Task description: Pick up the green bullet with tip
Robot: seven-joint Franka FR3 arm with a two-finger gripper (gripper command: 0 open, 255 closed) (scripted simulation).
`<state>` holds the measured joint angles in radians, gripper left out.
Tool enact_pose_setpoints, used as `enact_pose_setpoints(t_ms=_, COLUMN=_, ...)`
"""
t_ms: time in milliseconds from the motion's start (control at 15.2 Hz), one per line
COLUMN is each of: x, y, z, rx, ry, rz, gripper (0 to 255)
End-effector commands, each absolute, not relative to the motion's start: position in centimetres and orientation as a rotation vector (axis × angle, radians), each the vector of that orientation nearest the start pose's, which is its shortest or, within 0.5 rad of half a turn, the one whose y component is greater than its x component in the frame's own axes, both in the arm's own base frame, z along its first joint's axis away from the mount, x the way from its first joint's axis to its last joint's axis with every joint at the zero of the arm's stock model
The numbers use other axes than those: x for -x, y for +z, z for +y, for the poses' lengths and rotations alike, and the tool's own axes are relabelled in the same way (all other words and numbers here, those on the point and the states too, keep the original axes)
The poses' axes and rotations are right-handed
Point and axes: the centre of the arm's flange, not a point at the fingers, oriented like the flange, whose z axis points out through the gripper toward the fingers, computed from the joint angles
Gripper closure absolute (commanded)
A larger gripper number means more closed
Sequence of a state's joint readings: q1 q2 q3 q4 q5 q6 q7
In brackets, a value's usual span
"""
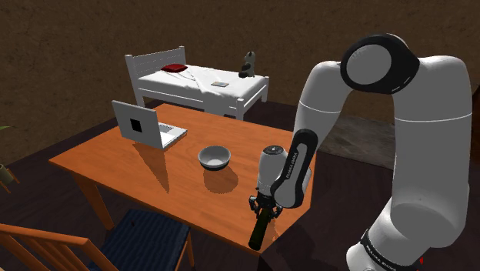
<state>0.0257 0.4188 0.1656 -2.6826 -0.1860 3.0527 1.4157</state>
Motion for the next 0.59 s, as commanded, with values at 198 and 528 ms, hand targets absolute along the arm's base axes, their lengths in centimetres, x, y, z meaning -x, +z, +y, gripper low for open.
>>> enact_pose_setpoints(t_ms=198, x=-37.3, y=11.5, z=9.7, rx=2.707, ry=0.103, rz=1.570, gripper=255)
enact_pose_setpoints(t_ms=528, x=-37.3, y=14.1, z=9.7, rx=2.707, ry=0.103, rz=1.570, gripper=255)
